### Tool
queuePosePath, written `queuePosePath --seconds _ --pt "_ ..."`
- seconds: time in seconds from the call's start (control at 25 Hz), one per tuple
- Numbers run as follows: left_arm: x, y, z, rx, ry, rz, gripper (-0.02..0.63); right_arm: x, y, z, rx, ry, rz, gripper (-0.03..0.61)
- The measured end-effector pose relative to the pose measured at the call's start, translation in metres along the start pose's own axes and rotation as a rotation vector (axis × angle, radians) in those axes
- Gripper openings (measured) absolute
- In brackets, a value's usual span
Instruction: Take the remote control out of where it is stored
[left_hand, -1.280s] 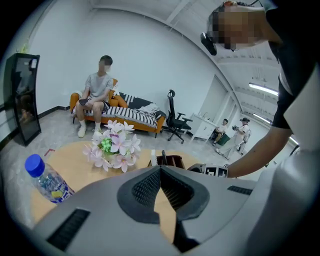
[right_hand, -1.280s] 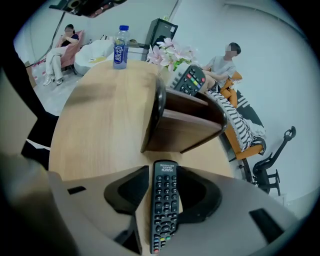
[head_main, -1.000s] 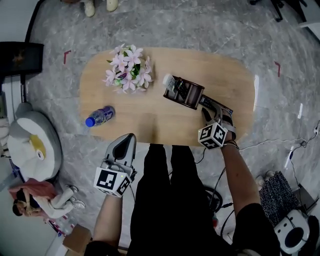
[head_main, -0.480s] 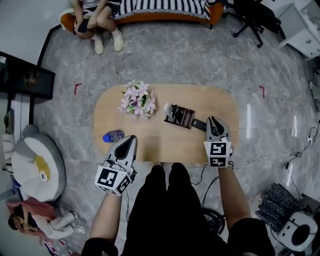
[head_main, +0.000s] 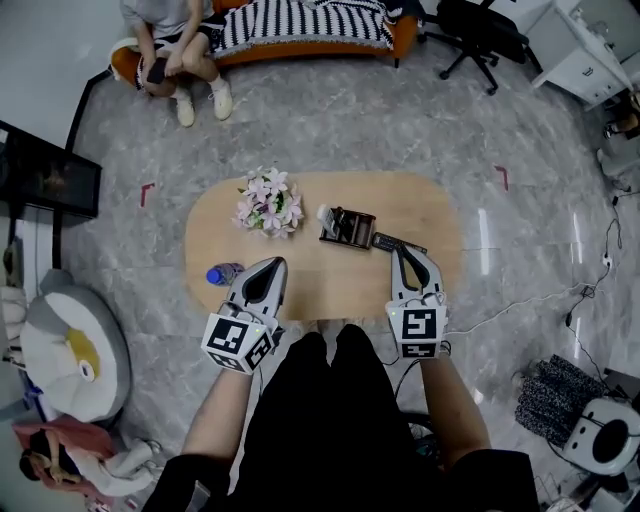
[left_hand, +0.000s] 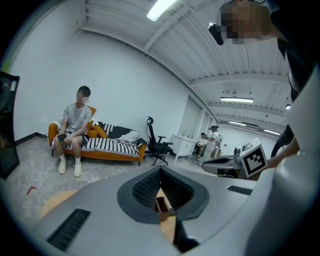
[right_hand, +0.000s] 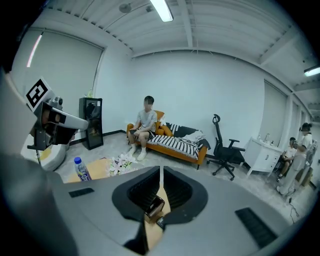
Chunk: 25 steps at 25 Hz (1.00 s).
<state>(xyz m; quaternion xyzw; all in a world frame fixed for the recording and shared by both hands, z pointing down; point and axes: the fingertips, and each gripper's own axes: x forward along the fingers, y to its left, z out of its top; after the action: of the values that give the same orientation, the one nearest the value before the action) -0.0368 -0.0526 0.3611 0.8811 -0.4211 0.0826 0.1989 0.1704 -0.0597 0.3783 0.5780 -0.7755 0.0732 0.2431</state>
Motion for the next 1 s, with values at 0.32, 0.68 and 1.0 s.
queuePosePath --seconds 0.32,0.68,1.0 --pt "-0.001 0.01 -0.001 0.011 0.004 -0.019 0.008 0.015 0.016 -0.015 0.004 0.037 0.011 0.029" --pt "-0.013 0.045 -0.018 -0.011 0.046 0.0 0.008 0.06 0.045 -0.033 0.005 0.101 0.033 0.029" --pt "-0.032 0.078 -0.031 -0.022 0.084 0.033 0.008 0.118 0.07 -0.071 0.006 0.202 0.034 0.031"
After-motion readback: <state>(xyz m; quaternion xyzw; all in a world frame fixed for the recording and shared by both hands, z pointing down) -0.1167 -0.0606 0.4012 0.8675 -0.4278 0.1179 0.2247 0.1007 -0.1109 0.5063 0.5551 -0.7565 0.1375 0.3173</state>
